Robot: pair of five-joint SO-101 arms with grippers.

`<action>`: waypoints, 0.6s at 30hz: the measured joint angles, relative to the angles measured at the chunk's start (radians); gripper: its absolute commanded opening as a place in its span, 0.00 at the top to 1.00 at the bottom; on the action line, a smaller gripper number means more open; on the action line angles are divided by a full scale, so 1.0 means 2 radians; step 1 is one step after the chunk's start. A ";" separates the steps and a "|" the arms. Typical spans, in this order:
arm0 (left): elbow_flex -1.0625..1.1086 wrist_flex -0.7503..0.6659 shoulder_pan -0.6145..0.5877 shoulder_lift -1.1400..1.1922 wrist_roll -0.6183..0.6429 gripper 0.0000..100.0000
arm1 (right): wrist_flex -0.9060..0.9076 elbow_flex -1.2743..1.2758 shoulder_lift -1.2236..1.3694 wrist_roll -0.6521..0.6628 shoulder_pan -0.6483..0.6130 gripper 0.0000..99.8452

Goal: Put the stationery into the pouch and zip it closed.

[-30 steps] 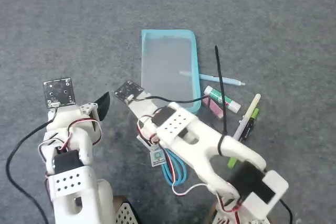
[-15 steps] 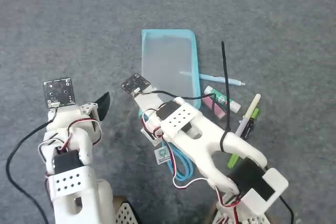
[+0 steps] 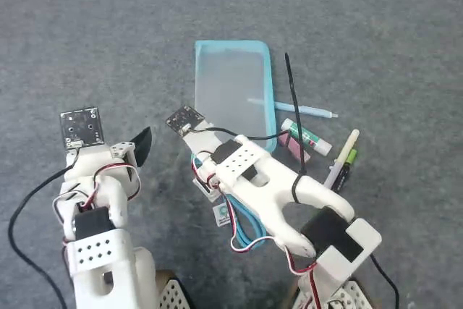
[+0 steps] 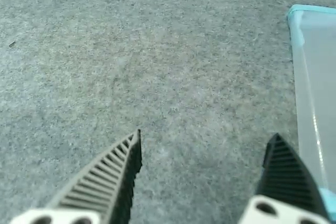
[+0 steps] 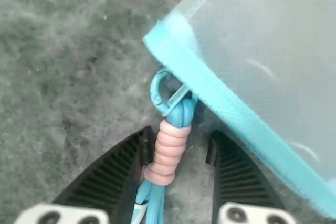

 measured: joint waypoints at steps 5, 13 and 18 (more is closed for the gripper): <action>0.000 0.000 0.000 0.000 0.000 0.65 | 0.013 -0.011 0.001 0.000 0.004 1.00; 0.000 0.000 0.012 0.000 0.000 0.65 | 0.077 -0.012 -0.038 0.027 0.054 0.99; 0.000 0.008 0.051 0.000 -0.024 0.64 | 0.088 0.044 -0.186 0.070 0.073 0.99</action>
